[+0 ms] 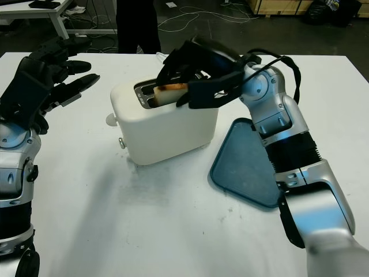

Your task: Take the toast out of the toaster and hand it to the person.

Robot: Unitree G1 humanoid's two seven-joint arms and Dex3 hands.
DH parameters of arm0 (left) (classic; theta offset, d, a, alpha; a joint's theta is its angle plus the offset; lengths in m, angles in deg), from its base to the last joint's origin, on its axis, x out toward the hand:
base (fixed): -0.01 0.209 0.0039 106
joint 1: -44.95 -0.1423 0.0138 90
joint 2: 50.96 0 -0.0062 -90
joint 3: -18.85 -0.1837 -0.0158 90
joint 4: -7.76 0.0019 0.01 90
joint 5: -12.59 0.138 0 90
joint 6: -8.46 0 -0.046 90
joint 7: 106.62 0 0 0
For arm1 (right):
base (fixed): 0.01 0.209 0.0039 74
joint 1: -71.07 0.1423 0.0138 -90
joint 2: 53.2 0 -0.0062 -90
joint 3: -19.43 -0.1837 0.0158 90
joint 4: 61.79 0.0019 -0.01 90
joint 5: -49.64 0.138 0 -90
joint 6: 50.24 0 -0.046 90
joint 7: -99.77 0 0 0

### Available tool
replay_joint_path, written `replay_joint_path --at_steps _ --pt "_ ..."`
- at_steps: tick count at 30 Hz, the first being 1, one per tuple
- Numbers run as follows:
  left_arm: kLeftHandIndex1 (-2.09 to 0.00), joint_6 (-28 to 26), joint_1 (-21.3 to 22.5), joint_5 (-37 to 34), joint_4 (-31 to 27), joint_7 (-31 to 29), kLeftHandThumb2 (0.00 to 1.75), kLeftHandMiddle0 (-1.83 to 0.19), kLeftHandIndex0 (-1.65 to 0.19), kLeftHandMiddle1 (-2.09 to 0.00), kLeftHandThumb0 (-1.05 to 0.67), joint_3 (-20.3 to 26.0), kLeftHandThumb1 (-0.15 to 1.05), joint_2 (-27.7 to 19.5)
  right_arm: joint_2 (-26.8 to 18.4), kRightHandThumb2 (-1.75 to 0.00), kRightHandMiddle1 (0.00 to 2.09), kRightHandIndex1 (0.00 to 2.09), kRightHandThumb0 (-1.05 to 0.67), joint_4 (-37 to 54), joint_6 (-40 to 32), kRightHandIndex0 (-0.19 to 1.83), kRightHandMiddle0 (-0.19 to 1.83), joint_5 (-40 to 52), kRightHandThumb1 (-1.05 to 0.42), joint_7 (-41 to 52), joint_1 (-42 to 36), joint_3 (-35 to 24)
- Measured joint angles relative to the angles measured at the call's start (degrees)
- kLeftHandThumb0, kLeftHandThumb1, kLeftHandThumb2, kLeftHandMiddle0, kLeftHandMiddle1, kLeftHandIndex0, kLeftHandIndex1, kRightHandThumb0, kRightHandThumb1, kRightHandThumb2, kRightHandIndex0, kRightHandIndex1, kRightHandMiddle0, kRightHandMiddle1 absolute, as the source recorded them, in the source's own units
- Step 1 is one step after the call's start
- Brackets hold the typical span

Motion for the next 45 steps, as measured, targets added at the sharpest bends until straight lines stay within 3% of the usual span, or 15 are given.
replay_joint_path --at_steps 9,18,32,41,43,45 --pt "-0.38 0.04 0.00 0.00 0.01 -0.01 0.01 -0.25 -0.43 -0.85 -0.34 0.00 0.92 0.00 -0.33 -0.01 0.04 0.78 -0.25 -1.68 4.25 0.79 1.00 -5.84 -0.63 -5.63 -0.10 1.40" --pt "-0.38 0.13 0.00 0.07 0.05 0.00 0.01 -0.25 -0.42 -0.85 -0.35 -0.05 0.92 0.00 -0.34 0.00 0.03 0.64 -0.29 -3.87 5.55 0.81 1.01 -7.60 -0.65 -7.55 -0.04 1.81" --pt "-0.38 0.13 -0.01 0.04 0.05 -0.01 0.02 -0.24 -0.42 -0.84 -0.35 -0.05 0.92 0.00 -0.18 0.00 0.02 0.65 -0.42 -5.41 5.52 0.84 1.01 -8.43 -0.68 -3.94 1.53 2.59" --pt "-0.38 0.21 -0.30 0.00 0.05 -0.01 0.02 -0.24 -0.42 -0.84 -0.35 -0.02 0.92 0.00 0.59 0.00 0.09 0.80 -0.35 -4.82 2.80 0.98 1.16 -7.33 -0.70 0.03 1.70 2.51" --pt "-0.38 0.21 -0.30 0.01 0.05 -0.01 0.02 -0.24 -0.42 -0.83 -0.35 -0.02 0.92 0.00 0.58 0.00 0.21 1.03 -0.36 -5.02 3.24 0.99 1.24 -7.22 -0.69 0.12 1.70 2.61" --pt "-0.38 0.30 -0.32 -0.01 0.05 -0.01 0.02 -0.24 -0.42 -0.83 -0.35 -0.01 0.92 0.00 0.40 0.00 0.97 1.42 -0.43 -6.04 5.71 0.97 1.03 -7.10 -0.69 -0.58 1.69 2.79"
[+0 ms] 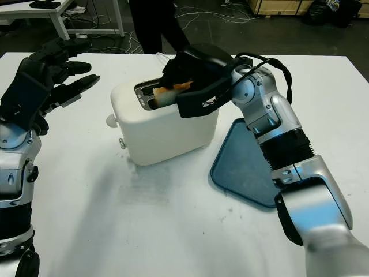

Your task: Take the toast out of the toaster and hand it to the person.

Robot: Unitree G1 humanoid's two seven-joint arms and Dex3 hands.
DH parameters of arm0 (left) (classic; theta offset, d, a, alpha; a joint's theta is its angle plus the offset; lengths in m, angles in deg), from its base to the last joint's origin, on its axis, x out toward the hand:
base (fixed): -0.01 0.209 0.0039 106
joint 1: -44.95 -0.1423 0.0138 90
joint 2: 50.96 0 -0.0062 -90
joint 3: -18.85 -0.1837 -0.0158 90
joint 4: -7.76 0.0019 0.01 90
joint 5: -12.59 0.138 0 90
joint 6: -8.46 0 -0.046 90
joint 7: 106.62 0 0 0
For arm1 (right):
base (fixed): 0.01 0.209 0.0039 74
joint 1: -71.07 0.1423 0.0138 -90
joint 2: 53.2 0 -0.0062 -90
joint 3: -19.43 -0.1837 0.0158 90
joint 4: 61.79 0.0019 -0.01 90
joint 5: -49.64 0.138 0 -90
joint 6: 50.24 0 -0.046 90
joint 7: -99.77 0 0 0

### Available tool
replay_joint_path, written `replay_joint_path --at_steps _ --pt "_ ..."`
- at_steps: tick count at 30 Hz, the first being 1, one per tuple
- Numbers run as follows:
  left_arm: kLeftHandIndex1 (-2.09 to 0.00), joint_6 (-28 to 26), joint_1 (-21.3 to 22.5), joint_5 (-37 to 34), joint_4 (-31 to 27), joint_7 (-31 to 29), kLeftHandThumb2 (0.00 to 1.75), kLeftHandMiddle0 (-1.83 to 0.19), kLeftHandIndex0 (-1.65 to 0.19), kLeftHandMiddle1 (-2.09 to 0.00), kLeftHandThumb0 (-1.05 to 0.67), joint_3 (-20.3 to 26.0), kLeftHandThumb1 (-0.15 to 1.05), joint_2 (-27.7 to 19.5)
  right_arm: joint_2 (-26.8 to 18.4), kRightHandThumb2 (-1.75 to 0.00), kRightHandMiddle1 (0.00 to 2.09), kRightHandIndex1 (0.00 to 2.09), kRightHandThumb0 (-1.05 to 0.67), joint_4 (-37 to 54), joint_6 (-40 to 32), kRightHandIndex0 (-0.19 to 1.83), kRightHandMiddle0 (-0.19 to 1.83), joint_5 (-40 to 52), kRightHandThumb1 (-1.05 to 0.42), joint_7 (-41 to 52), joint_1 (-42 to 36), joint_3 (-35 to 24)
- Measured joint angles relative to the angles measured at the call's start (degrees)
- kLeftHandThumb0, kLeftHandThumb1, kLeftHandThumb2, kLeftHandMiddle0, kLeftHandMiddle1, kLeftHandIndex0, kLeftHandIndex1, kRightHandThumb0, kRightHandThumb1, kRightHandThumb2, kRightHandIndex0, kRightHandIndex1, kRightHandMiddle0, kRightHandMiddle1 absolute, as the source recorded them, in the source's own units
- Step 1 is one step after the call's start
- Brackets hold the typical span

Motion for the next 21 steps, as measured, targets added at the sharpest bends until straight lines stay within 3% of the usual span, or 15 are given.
replay_joint_path --at_steps 1,4,6,14,17,21 --pt "-0.38 0.01 0.00 -0.01 0.00 0.00 0.02 -0.24 -0.42 -0.83 -0.35 0.00 0.92 0.00 -0.16 -0.01 1.34 1.61 -0.49 -0.65 1.44 0.99 0.92 -0.02 -0.72 -0.71 0.02 0.28" --pt "-0.38 0.01 0.00 0.00 0.00 0.00 0.02 -0.24 -0.42 -0.83 -0.35 0.00 0.92 0.00 -0.98 -0.03 1.66 1.73 -0.58 -2.74 6.63 1.06 0.86 -1.79 -0.83 -4.59 0.10 1.87" --pt "-0.38 0.02 -0.01 0.01 0.00 0.00 0.02 -0.25 -0.43 -0.83 -0.36 0.00 0.92 0.00 -1.42 -0.06 1.71 1.74 -0.58 -4.12 9.36 1.09 0.85 -3.02 -0.89 -6.97 0.30 2.83" --pt "-0.38 0.42 -0.02 0.00 0.06 0.00 0.01 -0.25 -0.43 -0.83 -0.38 0.00 0.91 0.00 -1.91 -0.50 1.74 1.75 -0.58 -7.28 13.98 1.20 0.90 -5.75 -0.92 -13.26 1.23 4.86" --pt "-0.38 0.42 -0.02 0.00 0.06 0.00 0.01 -0.25 -0.43 -0.83 -0.37 0.00 0.91 0.00 -1.91 -0.55 1.75 1.75 -0.56 -7.75 14.78 1.19 0.88 -6.74 -0.92 -15.29 1.22 5.12" --pt "-0.37 0.42 -0.03 -0.01 0.06 0.00 0.01 -0.25 -0.43 -0.83 -0.36 0.00 0.91 0.00 -1.90 -0.49 1.75 1.75 -0.50 -7.96 15.21 1.14 0.85 -6.93 -0.92 -16.18 1.28 4.71"
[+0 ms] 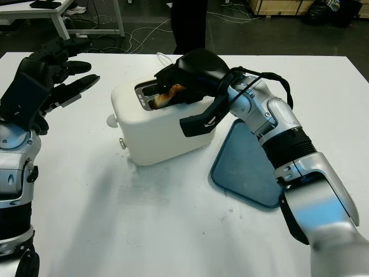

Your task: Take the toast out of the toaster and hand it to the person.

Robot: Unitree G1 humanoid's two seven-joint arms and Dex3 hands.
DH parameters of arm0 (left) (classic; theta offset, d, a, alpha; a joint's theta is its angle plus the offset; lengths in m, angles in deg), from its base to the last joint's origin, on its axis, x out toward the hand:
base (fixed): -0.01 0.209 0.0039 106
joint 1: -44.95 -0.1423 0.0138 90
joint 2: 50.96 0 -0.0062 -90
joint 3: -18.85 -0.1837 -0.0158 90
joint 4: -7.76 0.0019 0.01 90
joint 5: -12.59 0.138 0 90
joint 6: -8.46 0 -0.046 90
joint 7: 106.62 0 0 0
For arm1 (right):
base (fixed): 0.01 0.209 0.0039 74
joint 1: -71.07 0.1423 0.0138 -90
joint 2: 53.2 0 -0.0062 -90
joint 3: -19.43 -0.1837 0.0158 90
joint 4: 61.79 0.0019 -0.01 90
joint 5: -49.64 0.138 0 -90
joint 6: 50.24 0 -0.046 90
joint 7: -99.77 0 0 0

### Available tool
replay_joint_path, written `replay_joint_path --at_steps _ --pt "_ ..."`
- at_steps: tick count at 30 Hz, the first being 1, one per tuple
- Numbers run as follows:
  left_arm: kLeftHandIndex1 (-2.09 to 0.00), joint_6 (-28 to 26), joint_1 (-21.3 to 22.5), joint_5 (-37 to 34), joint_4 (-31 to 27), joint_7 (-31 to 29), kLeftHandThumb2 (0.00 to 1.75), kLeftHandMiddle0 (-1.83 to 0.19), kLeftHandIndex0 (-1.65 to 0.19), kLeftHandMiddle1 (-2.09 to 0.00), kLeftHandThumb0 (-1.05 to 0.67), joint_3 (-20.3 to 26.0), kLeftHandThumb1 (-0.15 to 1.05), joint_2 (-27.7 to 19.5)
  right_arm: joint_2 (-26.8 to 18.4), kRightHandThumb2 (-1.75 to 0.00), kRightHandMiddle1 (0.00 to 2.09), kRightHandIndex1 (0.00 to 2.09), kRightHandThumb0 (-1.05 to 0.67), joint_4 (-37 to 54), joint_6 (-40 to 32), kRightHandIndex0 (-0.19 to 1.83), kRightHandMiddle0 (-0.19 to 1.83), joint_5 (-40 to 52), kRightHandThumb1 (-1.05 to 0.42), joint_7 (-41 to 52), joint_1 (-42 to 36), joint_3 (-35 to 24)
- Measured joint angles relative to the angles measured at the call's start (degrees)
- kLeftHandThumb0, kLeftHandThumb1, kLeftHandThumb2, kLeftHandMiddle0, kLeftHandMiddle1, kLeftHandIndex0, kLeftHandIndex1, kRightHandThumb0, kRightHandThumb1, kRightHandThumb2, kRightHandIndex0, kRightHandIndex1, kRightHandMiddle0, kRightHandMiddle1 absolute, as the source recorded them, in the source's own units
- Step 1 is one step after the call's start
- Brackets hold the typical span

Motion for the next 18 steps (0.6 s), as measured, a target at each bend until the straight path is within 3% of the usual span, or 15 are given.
replay_joint_path --at_steps 4,8,18 --pt "-0.37 0.08 -0.07 0.01 0.00 0.00 0.01 -0.25 -0.43 -0.82 -0.38 0.00 0.91 0.00 0.14 -0.42 1.74 1.75 -0.46 -0.32 -0.38 1.11 0.83 0.13 -0.92 -0.73 0.39 -1.46" --pt "-0.37 0.07 -0.37 0.01 -0.02 0.04 0.01 -0.25 -0.43 -0.82 -0.34 0.02 0.91 0.10 0.46 -0.47 1.75 1.75 -0.45 -1.31 -1.97 1.09 0.79 1.67 -0.92 -0.96 1.77 -4.69" --pt "-0.36 0.07 -0.86 0.01 -0.14 0.04 0.00 -0.27 -0.44 -0.80 -0.31 0.12 0.91 0.34 1.00 -0.48 1.75 1.75 -0.50 -10.55 -2.95 1.04 0.77 14.83 -0.92 -0.59 10.18 -15.12"
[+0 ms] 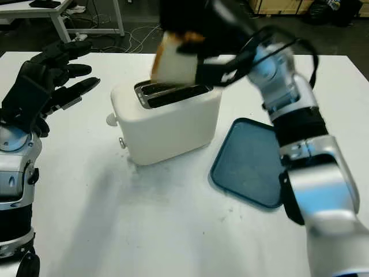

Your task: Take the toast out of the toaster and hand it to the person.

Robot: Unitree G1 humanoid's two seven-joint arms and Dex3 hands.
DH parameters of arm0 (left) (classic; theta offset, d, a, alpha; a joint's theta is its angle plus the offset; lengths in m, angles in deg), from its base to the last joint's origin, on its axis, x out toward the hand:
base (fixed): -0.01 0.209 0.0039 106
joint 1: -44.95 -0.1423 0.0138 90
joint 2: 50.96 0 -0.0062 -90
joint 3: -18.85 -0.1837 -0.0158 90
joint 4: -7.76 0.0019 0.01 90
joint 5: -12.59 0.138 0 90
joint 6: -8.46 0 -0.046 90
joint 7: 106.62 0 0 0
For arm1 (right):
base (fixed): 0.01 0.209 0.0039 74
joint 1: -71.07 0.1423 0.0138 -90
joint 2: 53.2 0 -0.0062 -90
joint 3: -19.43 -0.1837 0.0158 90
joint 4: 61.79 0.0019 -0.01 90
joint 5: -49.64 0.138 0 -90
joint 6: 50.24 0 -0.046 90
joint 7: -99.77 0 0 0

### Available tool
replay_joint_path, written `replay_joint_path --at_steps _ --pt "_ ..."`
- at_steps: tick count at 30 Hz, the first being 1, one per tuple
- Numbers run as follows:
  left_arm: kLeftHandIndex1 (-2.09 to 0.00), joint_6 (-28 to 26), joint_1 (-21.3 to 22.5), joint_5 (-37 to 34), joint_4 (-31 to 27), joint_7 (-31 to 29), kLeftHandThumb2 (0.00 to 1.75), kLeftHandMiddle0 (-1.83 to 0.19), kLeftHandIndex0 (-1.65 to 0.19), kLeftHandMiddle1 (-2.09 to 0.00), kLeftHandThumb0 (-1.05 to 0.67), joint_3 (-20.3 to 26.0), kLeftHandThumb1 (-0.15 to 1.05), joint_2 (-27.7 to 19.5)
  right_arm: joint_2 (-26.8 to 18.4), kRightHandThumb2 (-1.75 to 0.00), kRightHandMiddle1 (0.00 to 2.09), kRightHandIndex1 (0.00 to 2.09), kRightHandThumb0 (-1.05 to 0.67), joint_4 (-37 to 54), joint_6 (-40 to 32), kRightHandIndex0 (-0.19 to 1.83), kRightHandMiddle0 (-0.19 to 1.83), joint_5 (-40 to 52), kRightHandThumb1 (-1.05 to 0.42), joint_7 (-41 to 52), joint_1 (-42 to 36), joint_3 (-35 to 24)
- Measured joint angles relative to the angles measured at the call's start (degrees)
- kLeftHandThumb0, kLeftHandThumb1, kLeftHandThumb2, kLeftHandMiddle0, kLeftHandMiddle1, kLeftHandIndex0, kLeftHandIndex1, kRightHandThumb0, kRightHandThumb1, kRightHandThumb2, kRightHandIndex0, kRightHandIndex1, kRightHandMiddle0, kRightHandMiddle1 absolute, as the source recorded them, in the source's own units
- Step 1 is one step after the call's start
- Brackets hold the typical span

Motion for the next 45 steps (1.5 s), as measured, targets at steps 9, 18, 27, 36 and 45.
replay_joint_path --at_steps 9,18,27,36,45 --pt "-0.35 0.01 -0.02 -0.06 0.00 -0.01 0.00 -0.27 -0.44 -0.79 -0.32 0.11 0.91 0.00 -2.58 -0.49 1.75 1.75 -0.45 -10.96 -0.20 0.99 0.70 -0.97 -0.92 -9.48 3.71 -2.28" --pt "-0.35 0.05 -0.02 -0.06 0.17 -0.01 0.00 -0.27 -0.45 -0.80 -0.35 0.12 0.90 0.00 -4.07 -0.45 1.35 1.75 -0.35 -24.15 -3.61 0.84 0.69 -2.65 -0.92 -16.89 5.19 -1.51" --pt "-0.35 0.05 -0.01 -0.06 0.30 -0.01 0.00 -0.26 -0.45 -0.81 -0.36 0.11 0.90 0.12 -4.23 -0.44 1.29 1.67 -0.34 -29.46 -8.60 0.57 0.71 -4.32 -0.92 -26.05 5.18 0.02" --pt "-0.36 0.05 -0.01 0.04 0.69 -0.01 0.00 -0.26 -0.45 -0.82 -0.35 0.05 0.90 0.27 -0.01 -0.39 1.66 1.74 -0.17 -31.91 -12.21 0.73 0.50 -0.02 -0.92 -26.73 3.00 -3.35" --pt "-0.35 0.20 -0.01 0.02 0.69 -0.01 0.00 -0.25 -0.44 -0.82 -0.36 0.04 0.91 0.27 1.77 -0.37 1.74 1.75 -0.03 -32.47 -12.21 0.67 0.45 1.47 -0.92 -27.24 1.37 -4.68"
